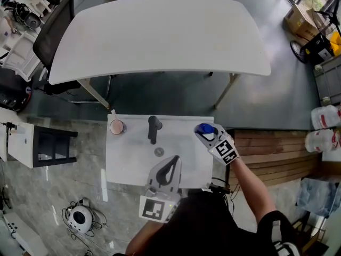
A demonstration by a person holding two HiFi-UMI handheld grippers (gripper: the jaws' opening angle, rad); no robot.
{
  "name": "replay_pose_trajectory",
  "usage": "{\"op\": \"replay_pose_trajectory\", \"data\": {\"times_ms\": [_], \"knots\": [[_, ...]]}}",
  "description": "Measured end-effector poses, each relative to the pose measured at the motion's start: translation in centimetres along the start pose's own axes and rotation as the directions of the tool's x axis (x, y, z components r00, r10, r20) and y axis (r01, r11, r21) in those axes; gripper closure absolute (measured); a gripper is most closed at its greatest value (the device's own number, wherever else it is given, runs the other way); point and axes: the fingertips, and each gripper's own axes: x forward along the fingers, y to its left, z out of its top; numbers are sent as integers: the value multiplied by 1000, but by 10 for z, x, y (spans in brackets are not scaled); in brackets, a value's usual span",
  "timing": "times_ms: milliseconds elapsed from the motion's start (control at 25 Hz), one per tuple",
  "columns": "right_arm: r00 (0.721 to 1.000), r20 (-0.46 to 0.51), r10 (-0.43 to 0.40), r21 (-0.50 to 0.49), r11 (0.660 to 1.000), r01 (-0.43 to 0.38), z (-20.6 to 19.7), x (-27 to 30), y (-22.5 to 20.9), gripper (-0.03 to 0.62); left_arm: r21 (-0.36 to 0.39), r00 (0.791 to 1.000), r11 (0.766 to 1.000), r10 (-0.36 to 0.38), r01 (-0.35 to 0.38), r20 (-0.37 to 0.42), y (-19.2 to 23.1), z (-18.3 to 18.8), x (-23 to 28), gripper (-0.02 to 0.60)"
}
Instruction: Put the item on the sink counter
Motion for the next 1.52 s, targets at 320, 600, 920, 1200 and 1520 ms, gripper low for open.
{"op": "replay_pose_trajectory", "data": {"times_ms": [320,600,920,1200,1520], "knots": [[999,-36,3,18,1000,-2,-25,30,-11,433,-8,1000,1000,-2,1,-19,20,-1,17,566],[998,-70,0,44,999,4,-46,50,-15,433,-5,999,1000,-1,1,-36,34,-2,27,566],[996,-88,-13,53,998,17,-62,64,-22,433,-22,999,1000,3,-5,-49,44,-7,34,566],[997,-81,-14,44,999,18,-67,68,-23,433,-24,999,1000,4,-5,-47,46,-8,37,566],[997,-68,-25,-5,1000,25,-67,69,-20,433,-22,998,1000,4,-5,-59,43,-11,36,566]]}}
